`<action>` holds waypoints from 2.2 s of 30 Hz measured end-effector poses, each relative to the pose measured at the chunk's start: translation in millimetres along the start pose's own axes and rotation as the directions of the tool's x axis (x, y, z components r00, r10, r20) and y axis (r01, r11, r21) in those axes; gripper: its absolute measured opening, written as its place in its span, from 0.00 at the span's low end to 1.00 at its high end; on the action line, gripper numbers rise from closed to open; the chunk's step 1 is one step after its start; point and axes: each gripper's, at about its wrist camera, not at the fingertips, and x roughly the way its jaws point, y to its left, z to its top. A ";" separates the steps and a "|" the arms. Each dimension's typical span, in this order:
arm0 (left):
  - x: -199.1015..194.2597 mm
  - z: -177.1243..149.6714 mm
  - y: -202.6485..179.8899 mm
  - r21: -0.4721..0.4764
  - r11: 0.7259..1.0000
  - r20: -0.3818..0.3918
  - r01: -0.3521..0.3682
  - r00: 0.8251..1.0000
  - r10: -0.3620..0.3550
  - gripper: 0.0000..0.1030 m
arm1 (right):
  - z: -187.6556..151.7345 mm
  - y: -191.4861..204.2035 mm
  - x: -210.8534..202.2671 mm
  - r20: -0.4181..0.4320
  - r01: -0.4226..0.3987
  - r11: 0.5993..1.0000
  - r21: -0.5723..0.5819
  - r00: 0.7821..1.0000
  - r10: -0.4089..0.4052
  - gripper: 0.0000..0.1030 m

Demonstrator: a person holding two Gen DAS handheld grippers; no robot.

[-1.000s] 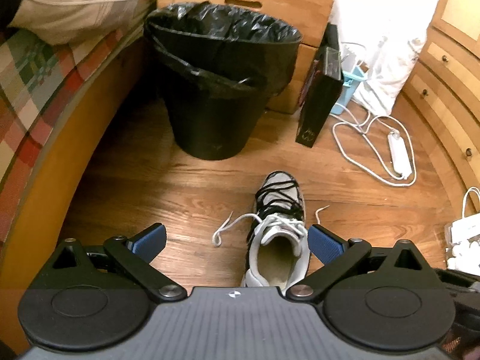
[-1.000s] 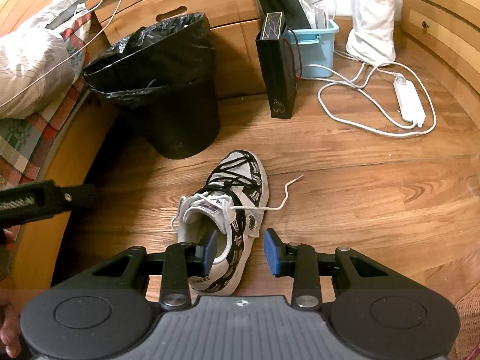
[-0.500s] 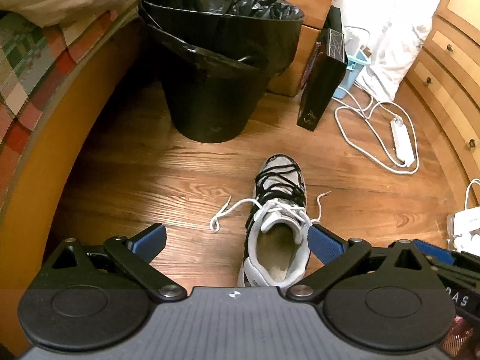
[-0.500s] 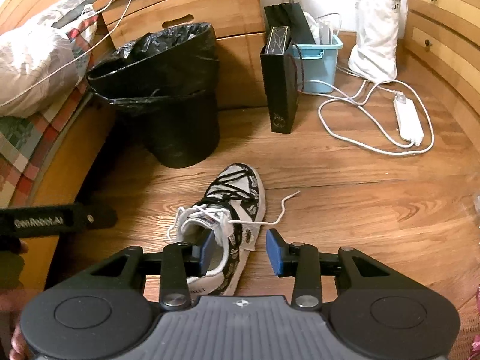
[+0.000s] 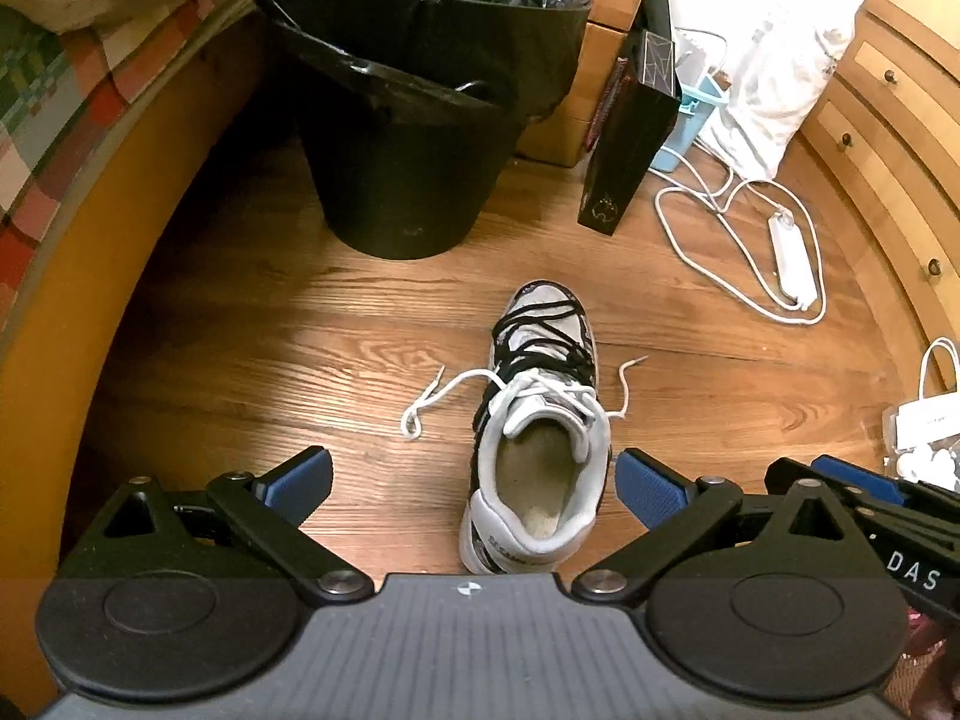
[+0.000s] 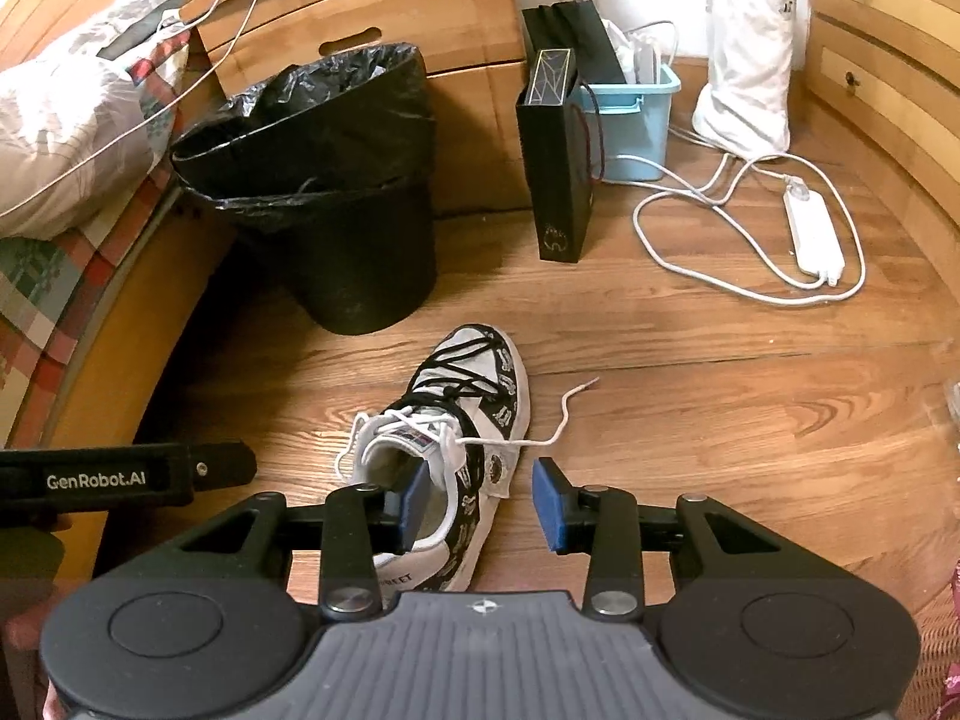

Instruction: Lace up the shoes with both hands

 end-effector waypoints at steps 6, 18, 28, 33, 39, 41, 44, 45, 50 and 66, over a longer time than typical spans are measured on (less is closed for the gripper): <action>0.8 -0.5 -0.2 0.000 1.000 -0.003 -0.003 1.000 0.003 1.00 | 0.7 0.6 2.3 -0.013 -0.002 1.000 0.003 1.000 0.002 0.41; 1.8 -1.5 0.0 0.006 1.000 -0.001 -0.010 1.000 0.010 1.00 | -1.5 3.4 4.4 -0.027 0.000 1.000 -0.007 1.000 0.000 0.41; 4.1 -4.1 -3.2 0.028 1.000 -0.005 -0.006 1.000 0.006 1.00 | -3.1 6.1 11.1 -0.048 0.040 0.999 -0.021 0.998 -0.041 0.41; 7.4 -7.0 -9.5 0.063 0.998 -0.004 -0.019 1.000 0.020 1.00 | -6.3 4.1 12.5 -0.054 0.057 0.998 -0.020 0.997 -0.058 0.41; 6.9 -8.7 -10.7 0.068 0.998 0.000 -0.016 1.000 0.017 1.00 | -8.1 1.7 12.9 -0.060 0.062 0.998 -0.012 0.996 -0.063 0.41; 7.8 -9.3 -11.5 0.074 0.997 0.002 -0.028 1.000 0.028 1.00 | -7.8 2.4 11.6 -0.054 0.061 0.998 -0.013 0.997 -0.061 0.41; 7.3 -9.8 -12.8 0.084 0.996 0.001 -0.021 1.000 0.021 1.00 | -7.2 3.1 10.3 -0.049 0.061 0.998 -0.010 0.997 -0.061 0.41; 7.5 -10.0 -13.2 0.086 0.996 0.001 -0.019 1.000 0.019 1.00 | -7.2 3.3 10.3 -0.051 0.059 0.998 -0.008 0.997 -0.059 0.41; 9.2 -10.1 -13.0 0.088 0.996 -0.007 -0.017 1.000 0.018 1.00 | -7.8 5.2 9.9 -0.053 0.056 0.998 -0.011 0.997 -0.056 0.41; 9.4 -12.7 -13.3 0.091 0.996 -0.014 -0.022 1.000 0.024 1.00 | -9.2 7.7 9.4 -0.055 0.050 0.999 0.003 0.997 -0.049 0.41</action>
